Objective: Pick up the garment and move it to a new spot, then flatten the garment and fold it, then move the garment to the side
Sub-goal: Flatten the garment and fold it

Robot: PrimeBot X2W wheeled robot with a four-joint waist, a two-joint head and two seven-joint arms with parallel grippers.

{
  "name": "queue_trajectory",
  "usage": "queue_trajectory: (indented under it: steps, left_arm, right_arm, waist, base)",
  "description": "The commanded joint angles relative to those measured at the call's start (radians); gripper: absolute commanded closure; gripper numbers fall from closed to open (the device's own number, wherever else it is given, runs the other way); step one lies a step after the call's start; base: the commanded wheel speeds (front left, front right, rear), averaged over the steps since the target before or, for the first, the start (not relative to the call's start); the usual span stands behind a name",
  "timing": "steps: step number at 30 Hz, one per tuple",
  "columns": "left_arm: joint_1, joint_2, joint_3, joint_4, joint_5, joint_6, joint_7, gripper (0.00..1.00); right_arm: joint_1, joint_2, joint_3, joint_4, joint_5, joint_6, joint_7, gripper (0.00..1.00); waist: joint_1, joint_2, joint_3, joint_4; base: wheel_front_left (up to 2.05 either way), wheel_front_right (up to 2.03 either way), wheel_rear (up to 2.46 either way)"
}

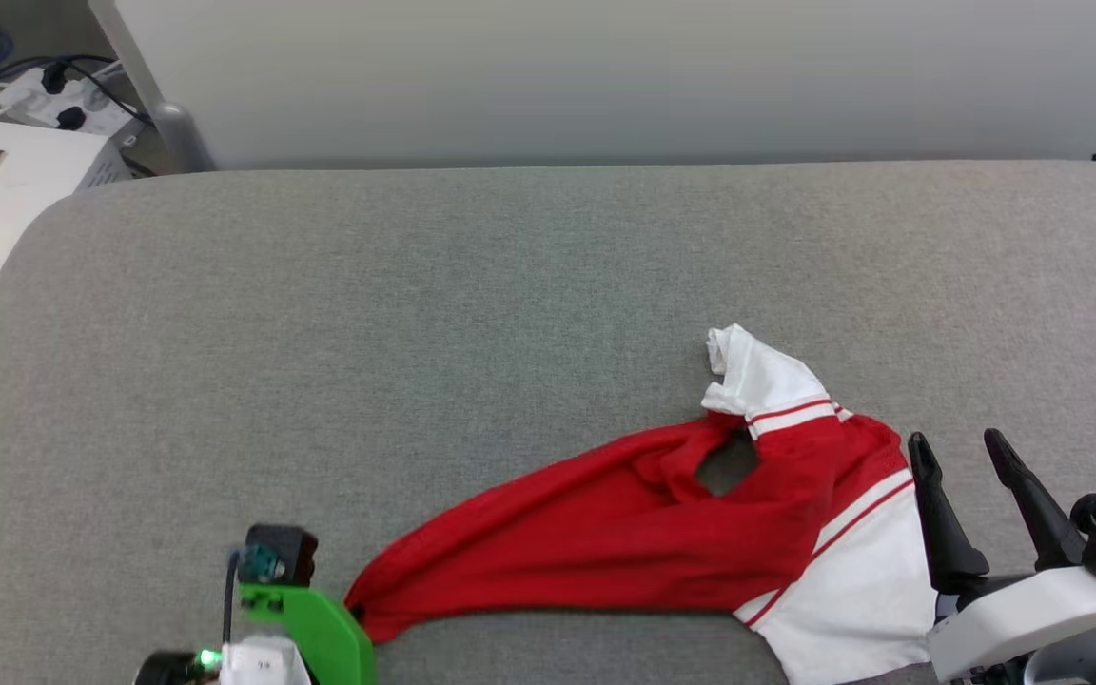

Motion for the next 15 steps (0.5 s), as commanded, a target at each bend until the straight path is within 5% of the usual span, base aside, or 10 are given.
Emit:
queue_trajectory:
  steps: [1,10,11,12,13,15]
  left_arm:
    - [0.057,0.009,0.013,-0.017,-0.027,0.021,-0.010,1.00]
    - [0.272,-0.003,0.032,-0.078,-0.110,0.091,-0.048,1.00]
    - [0.275,-0.005,0.032,-0.083,-0.107,0.095,-0.055,0.86]
    - [0.275,-0.010,0.032,-0.090,-0.103,0.096,-0.064,0.28]
    - [0.272,-0.013,0.032,-0.096,-0.099,0.096,-0.072,0.00]
    - [0.257,-0.015,0.033,-0.110,-0.076,0.104,-0.096,0.00]
  right_arm:
    - [0.018,0.003,-0.002,-0.009,-0.011,-0.001,0.007,0.00]
    - [0.046,0.001,0.002,-0.030,-0.027,-0.001,0.029,0.00]
    - [0.047,0.001,0.001,-0.033,-0.029,-0.001,0.030,0.00]
    - [0.049,0.001,0.000,-0.037,-0.033,-0.001,0.032,0.00]
    - [0.050,0.001,0.000,-0.039,-0.035,-0.001,0.033,0.00]
    - [0.052,0.001,0.001,-0.044,-0.039,-0.001,0.037,0.00]
  waist:
    - [-0.0001,0.0000,-0.041,0.041]
    - [-0.0001,0.0000,-0.092,0.068]
    - [-0.0001,0.0000,-0.094,0.069]
    - [-0.0001,0.0000,-0.097,0.070]
    - [-0.0001,0.0000,-0.099,0.070]
    - [-0.0001,0.0000,-0.104,0.068]
  base:
    - [0.00,0.00,0.00]
    - [0.00,0.00,0.00]
    - [0.00,0.00,0.00]
    - [0.00,0.00,0.00]
    - [0.00,0.00,0.00]
    - [0.00,0.00,0.00]
